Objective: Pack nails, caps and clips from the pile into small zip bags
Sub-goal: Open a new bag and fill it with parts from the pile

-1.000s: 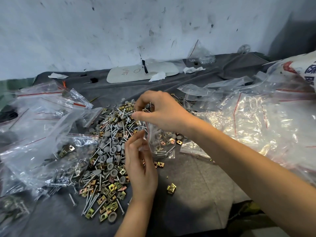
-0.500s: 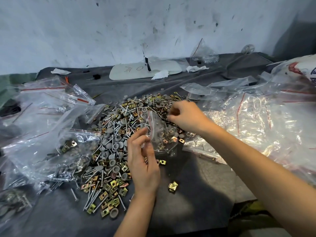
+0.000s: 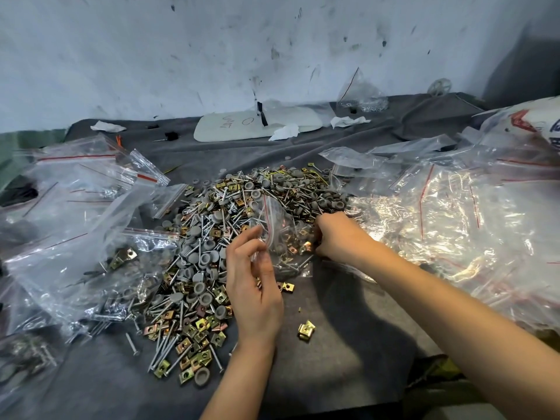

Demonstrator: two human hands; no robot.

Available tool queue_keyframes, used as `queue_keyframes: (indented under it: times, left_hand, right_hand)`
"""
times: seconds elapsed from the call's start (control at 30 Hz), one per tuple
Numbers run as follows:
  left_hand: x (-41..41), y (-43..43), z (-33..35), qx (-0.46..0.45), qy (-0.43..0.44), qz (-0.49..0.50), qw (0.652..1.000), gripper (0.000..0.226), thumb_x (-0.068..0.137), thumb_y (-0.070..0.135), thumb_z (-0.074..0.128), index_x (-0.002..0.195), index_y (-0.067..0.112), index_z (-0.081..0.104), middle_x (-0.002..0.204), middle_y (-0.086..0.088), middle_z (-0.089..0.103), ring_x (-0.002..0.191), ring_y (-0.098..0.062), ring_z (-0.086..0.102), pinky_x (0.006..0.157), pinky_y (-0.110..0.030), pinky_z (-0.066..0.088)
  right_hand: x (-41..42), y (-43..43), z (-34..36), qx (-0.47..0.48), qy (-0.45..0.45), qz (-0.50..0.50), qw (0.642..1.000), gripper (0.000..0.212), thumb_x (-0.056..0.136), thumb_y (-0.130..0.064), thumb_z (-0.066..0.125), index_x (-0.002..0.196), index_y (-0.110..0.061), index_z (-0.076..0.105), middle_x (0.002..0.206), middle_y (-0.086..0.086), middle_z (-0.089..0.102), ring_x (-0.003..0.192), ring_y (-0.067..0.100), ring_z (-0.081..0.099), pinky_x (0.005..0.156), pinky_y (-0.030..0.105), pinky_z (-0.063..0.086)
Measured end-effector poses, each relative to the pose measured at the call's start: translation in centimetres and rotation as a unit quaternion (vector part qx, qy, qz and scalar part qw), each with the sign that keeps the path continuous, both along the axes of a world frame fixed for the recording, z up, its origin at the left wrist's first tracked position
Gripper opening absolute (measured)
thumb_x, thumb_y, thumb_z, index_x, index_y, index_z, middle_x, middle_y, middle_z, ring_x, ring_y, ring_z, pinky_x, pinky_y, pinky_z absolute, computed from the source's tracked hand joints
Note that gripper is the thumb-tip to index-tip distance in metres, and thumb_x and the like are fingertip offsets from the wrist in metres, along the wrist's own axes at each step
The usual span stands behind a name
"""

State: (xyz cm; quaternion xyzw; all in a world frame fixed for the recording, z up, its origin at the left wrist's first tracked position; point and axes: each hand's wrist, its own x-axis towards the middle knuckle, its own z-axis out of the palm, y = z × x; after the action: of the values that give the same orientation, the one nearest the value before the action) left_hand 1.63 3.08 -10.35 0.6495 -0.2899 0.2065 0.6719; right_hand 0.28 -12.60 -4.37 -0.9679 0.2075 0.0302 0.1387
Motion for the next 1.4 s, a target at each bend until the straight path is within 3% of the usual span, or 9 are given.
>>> queue_keyframes:
  times: [0.17,0.27,0.4,0.6,0.73,0.93,1.07,1.2,1.4]
  left_hand:
    - [0.0,0.0,0.0,0.003,0.003,-0.002,1.0,0.014,0.096,0.022,0.043,0.106,0.025,0.053,0.125,0.002,0.056,0.121,-0.02,0.055,0.094,-0.023,0.045]
    - [0.0,0.0,0.0,-0.001,-0.001,-0.005,1.0,0.013,0.096,0.021,0.044,0.105,0.024,0.053,0.125,-0.001,0.056,0.12,-0.018,0.055,0.093,-0.017,0.043]
    - [-0.1,0.0,0.1,0.007,-0.007,-0.004,1.0,0.014,0.096,0.019,0.043,0.104,0.023,0.053,0.124,-0.004,0.055,0.119,-0.019,0.055,0.093,-0.016,0.042]
    - [-0.1,0.0,0.3,0.026,-0.028,0.023,0.999,0.013,0.098,0.022,0.041,0.105,0.022,0.053,0.123,-0.004,0.057,0.117,-0.01,0.053,0.094,-0.015,0.039]
    - [-0.1,0.1,0.2,0.039,-0.038,0.032,0.998,0.013,0.099,0.02,0.042,0.106,0.021,0.052,0.123,-0.006,0.057,0.117,-0.015,0.054,0.097,-0.024,0.041]
    - [-0.1,0.1,0.3,0.046,-0.051,0.041,0.997,0.012,0.098,0.019,0.041,0.104,0.018,0.052,0.123,-0.01,0.058,0.118,-0.013,0.053,0.098,-0.019,0.038]
    - [-0.2,0.1,0.3,0.044,-0.046,0.038,0.997,0.011,0.098,0.02,0.041,0.102,0.019,0.051,0.123,-0.01,0.058,0.117,-0.016,0.054,0.097,-0.024,0.041]
    - [-0.1,0.1,0.3,0.048,-0.046,0.042,0.997,0.012,0.097,0.02,0.042,0.102,0.021,0.052,0.122,-0.01,0.058,0.117,-0.013,0.053,0.097,-0.02,0.039]
    - [-0.3,0.0,0.4,0.044,-0.028,0.047,0.998,0.013,0.097,0.012,0.045,0.102,0.022,0.052,0.121,-0.004,0.057,0.117,-0.012,0.053,0.097,-0.023,0.041]
  right_hand:
    - [-0.4,-0.3,-0.1,0.007,0.001,0.025,1.0,0.006,0.09,-0.006,0.056,0.092,-0.01,0.059,0.097,0.01,0.061,0.09,0.026,0.059,0.075,0.033,0.048]
    - [-0.8,-1.0,1.6,0.148,-0.078,0.014,0.986,0.007,0.09,-0.008,0.061,0.093,-0.014,0.062,0.095,0.0,0.064,0.085,0.017,0.062,0.069,0.022,0.05]
    - [-1.3,-0.2,6.3,0.383,-0.233,0.043,0.893,0.007,0.086,-0.004,0.066,0.087,-0.011,0.065,0.08,0.005,0.071,0.071,0.014,0.067,0.067,0.023,0.057]
    - [-1.3,3.1,7.4,0.552,-0.219,0.137,0.793,0.012,0.086,0.008,0.061,0.089,-0.004,0.063,0.074,0.008,0.069,0.064,0.013,0.065,0.063,0.021,0.054]
    - [-1.1,3.6,6.6,0.485,-0.242,0.146,0.827,0.015,0.087,0.001,0.064,0.092,-0.012,0.066,0.071,-0.003,0.068,0.064,0.009,0.058,0.057,0.018,0.047]
    - [-1.0,4.0,6.5,0.418,-0.255,0.168,0.856,0.016,0.087,0.001,0.063,0.089,-0.014,0.066,0.081,-0.004,0.068,0.062,-0.007,0.057,0.057,0.007,0.041]
    - [-1.1,3.7,6.3,0.465,-0.246,0.167,0.834,0.018,0.089,0.008,0.055,0.089,-0.008,0.064,0.084,0.003,0.07,0.066,0.004,0.057,0.058,0.016,0.044]
    - [-0.8,4.0,5.6,0.433,-0.27,0.149,0.847,0.02,0.089,0.011,0.053,0.087,-0.007,0.061,0.085,0.012,0.068,0.063,0.012,0.052,0.058,0.02,0.045]
    - [-0.6,3.6,4.5,0.375,-0.335,0.095,0.859,0.021,0.09,0.001,0.056,0.085,-0.018,0.062,0.082,0.002,0.066,0.067,0.009,0.06,0.066,0.025,0.055]
